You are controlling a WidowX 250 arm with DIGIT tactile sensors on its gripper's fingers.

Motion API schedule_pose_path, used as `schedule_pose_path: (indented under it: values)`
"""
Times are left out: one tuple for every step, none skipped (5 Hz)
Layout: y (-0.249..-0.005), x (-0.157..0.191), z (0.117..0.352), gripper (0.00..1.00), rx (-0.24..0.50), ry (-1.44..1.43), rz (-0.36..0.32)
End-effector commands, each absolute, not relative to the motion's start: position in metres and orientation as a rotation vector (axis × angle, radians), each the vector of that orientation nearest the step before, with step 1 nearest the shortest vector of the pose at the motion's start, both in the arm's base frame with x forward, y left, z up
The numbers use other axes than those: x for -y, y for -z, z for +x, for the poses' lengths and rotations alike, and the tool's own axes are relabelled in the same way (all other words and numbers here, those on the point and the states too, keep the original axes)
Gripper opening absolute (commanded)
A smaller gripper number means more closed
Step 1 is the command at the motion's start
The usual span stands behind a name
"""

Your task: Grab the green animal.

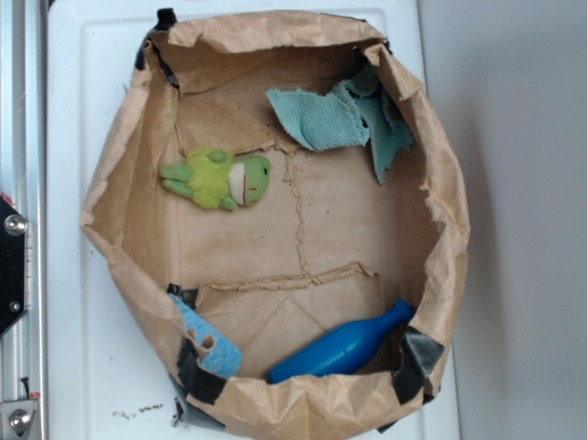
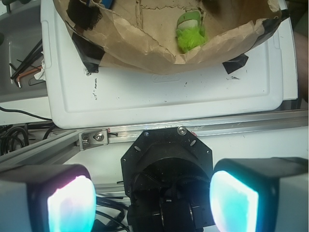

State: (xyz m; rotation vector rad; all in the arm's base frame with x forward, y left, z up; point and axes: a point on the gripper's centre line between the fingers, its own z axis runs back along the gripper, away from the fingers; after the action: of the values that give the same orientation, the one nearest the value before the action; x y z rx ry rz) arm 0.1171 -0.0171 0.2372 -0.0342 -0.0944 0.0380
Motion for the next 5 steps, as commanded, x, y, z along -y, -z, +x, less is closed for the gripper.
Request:
schedule_pose_path:
  values:
    - [-0.237, 0.017, 0.117, 1.00, 0.094, -0.038, -0.034]
    - [-0.238, 0.006, 0.124, 1.00, 0.120, -0.024, -0.087]
    - [-0.237, -0.002, 0.137, 1.00, 0.136, 0.023, -0.110]
    - [-0.231, -0.011, 0.156, 1.00, 0.166, 0.015, -0.102]
    - [-0.222, -0.005, 0.181, 1.00, 0.197, 0.034, -0.052]
